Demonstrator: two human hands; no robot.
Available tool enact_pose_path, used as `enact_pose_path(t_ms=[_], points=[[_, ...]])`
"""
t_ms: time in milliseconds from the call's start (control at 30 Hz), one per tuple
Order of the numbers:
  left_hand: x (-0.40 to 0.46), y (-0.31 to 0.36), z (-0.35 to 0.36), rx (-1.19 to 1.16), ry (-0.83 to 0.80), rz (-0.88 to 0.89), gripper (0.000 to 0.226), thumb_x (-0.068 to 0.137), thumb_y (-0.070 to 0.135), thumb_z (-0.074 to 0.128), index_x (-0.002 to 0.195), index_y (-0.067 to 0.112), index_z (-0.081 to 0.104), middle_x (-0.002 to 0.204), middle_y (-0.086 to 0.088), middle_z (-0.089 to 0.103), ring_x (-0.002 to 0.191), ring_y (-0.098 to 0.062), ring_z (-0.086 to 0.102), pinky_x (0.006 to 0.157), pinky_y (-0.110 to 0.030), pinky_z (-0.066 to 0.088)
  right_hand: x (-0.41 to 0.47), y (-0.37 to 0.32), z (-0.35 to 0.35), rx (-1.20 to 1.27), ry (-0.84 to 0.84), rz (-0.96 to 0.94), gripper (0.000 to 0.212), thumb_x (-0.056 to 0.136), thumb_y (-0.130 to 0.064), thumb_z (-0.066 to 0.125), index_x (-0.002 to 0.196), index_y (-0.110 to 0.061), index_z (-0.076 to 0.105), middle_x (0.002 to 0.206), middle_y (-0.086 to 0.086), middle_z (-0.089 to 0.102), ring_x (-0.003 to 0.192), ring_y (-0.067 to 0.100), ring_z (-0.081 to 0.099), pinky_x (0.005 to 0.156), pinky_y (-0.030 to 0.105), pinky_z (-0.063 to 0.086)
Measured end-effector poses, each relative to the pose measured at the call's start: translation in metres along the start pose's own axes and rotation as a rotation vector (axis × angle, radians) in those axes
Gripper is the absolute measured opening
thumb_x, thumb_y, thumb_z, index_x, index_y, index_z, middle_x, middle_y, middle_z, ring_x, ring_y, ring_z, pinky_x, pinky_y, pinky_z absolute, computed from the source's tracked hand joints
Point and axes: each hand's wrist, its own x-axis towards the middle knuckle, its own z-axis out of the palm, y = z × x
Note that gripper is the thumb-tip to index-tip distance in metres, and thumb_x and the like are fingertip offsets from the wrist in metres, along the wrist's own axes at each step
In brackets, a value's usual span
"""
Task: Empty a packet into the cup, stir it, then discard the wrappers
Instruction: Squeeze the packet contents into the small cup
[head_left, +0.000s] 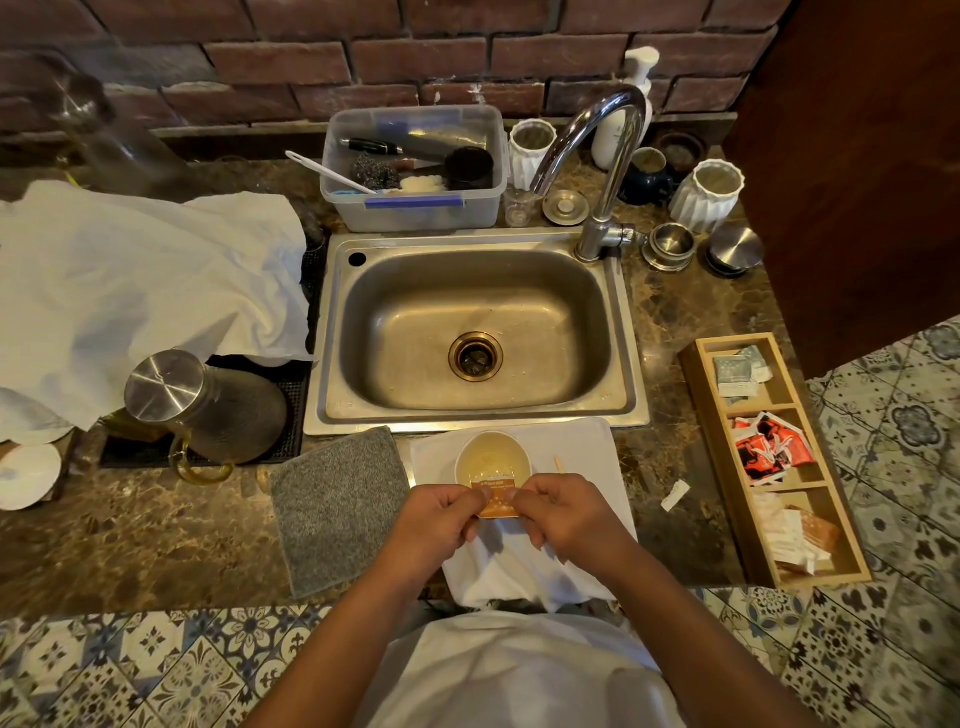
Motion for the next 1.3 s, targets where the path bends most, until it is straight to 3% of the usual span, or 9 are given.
enact_pose_path(t_ms=[367, 600, 833, 1100, 1233, 1300], points=[[0.004, -0.002, 0.001, -0.048, 0.011, -0.08, 0.052, 0.101, 0.033, 0.061, 0.055, 0.008, 0.065, 0.043, -0.003, 0.05, 0.033, -0.008, 0.034, 0.038, -0.018, 0.028, 0.0, 0.001, -0.001, 0.016, 0.012, 0.002, 0.038, 0.099, -0.027, 0.061, 0.061, -0.021, 0.065, 0.049, 0.0, 0.061, 0.042, 0.013, 0.051, 0.05, 0.033, 0.046], [0.005, -0.009, -0.002, -0.037, 0.003, -0.064, 0.057, 0.099, 0.034, 0.064, 0.076, -0.019, 0.062, 0.052, -0.011, 0.05, 0.038, -0.012, 0.034, 0.04, -0.021, 0.027, 0.001, 0.003, -0.001, 0.025, 0.018, -0.011, 0.039, 0.099, -0.027, 0.062, 0.061, -0.021, 0.065, 0.049, -0.001, 0.061, 0.041, 0.009, 0.051, 0.048, 0.028, 0.045], [0.003, -0.004, -0.001, -0.083, 0.001, -0.093, 0.045, 0.101, 0.027, 0.061, 0.061, 0.007, 0.069, 0.047, -0.004, 0.049, 0.037, -0.011, 0.03, 0.038, -0.02, 0.025, 0.001, 0.003, 0.0, 0.053, 0.015, -0.011, 0.039, 0.099, -0.032, 0.061, 0.062, -0.021, 0.065, 0.049, 0.0, 0.061, 0.041, 0.012, 0.05, 0.049, 0.033, 0.045], [-0.002, 0.003, -0.002, -0.121, 0.009, -0.105, 0.048, 0.102, 0.024, 0.06, 0.056, 0.012, 0.068, 0.055, -0.011, 0.049, 0.037, -0.01, 0.03, 0.039, -0.021, 0.023, -0.001, 0.004, -0.002, 0.076, -0.038, -0.064, 0.029, 0.099, -0.028, 0.065, 0.071, -0.019, 0.067, 0.052, -0.003, 0.061, 0.044, 0.014, 0.049, 0.047, 0.028, 0.043], [-0.004, 0.005, -0.002, -0.138, 0.013, -0.119, 0.044, 0.103, 0.027, 0.056, 0.074, -0.001, 0.071, 0.051, -0.008, 0.05, 0.037, -0.011, 0.031, 0.038, -0.02, 0.023, 0.0, 0.005, -0.001, 0.101, -0.039, -0.05, 0.035, 0.098, -0.032, 0.066, 0.063, -0.026, 0.068, 0.049, -0.002, 0.06, 0.04, 0.013, 0.046, 0.042, 0.024, 0.041], [-0.004, 0.005, -0.001, -0.13, 0.016, -0.13, 0.044, 0.103, 0.028, 0.056, 0.072, 0.0, 0.07, 0.05, -0.007, 0.048, 0.038, -0.011, 0.03, 0.038, -0.02, 0.023, 0.0, 0.006, -0.001, 0.109, -0.037, -0.026, 0.038, 0.098, -0.034, 0.067, 0.061, -0.028, 0.069, 0.047, -0.002, 0.058, 0.038, 0.013, 0.045, 0.04, 0.023, 0.039]])
